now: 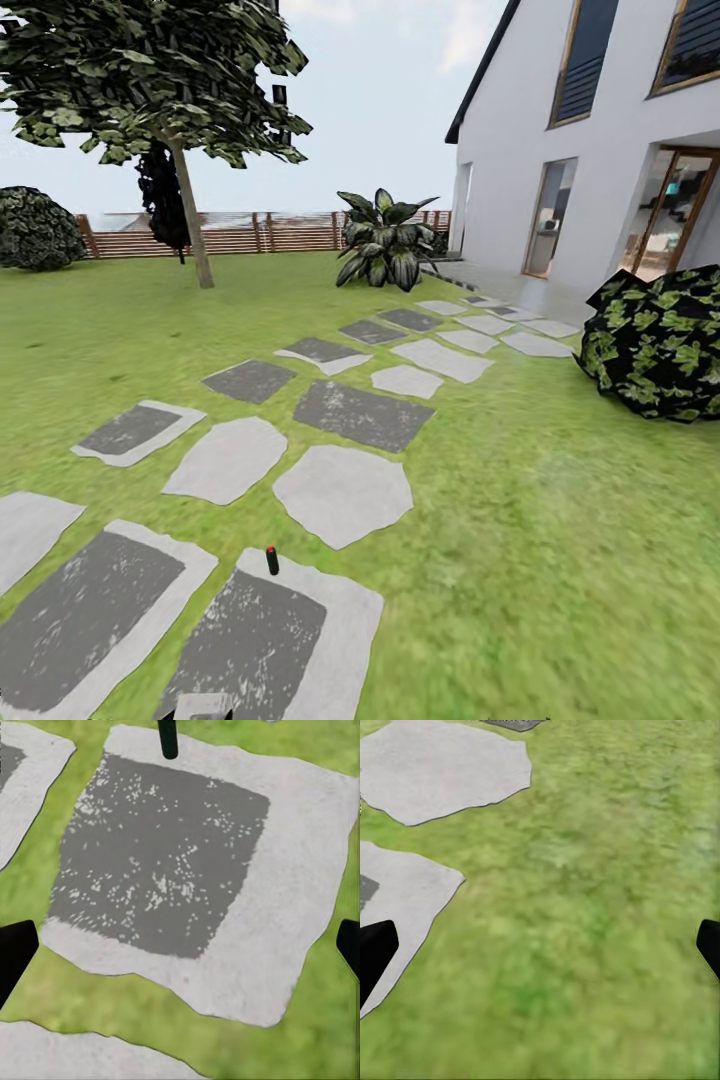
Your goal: In the garden, pick up the pesticide atomizer on the floor and spray pesticide onto both trees until each tree trunk is fully covered.
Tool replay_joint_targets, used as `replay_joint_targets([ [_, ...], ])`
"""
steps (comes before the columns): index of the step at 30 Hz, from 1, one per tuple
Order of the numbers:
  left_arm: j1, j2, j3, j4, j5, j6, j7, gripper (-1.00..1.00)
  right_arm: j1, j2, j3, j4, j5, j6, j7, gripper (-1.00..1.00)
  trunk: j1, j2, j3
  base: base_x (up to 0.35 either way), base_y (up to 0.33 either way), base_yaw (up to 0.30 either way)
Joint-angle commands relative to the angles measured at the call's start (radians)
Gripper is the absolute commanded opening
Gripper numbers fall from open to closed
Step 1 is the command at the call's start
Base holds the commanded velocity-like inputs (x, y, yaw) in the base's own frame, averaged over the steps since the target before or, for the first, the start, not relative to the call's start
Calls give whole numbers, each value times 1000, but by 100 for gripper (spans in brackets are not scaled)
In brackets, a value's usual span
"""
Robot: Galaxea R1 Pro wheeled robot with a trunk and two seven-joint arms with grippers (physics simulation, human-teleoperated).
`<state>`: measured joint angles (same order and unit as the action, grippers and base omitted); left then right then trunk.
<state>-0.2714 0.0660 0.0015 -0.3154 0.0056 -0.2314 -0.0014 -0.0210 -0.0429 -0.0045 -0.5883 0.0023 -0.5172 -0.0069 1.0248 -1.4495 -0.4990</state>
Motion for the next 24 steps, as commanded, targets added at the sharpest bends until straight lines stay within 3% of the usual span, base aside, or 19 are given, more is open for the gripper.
replay_joint_targets([
  [1, 0, 0, 0, 1, 1, -3, 0, 100, 0, 0, 0, 1, 0, -3, -1, 100, 0, 0, -1, 181, -279, 254],
  [14, 0, 0, 0, 1, 1, -3, 0, 100, 0, 0, 0, 1, 1, -3, -1, 100, 0, 0, -1, 181, -279, 260],
  [24, 0, 0, 0, 1, 1, -3, 0, 100, 0, 0, 0, 1, 0, -3, -1, 100, 0, 0, -1, 181, -279, 25],
])
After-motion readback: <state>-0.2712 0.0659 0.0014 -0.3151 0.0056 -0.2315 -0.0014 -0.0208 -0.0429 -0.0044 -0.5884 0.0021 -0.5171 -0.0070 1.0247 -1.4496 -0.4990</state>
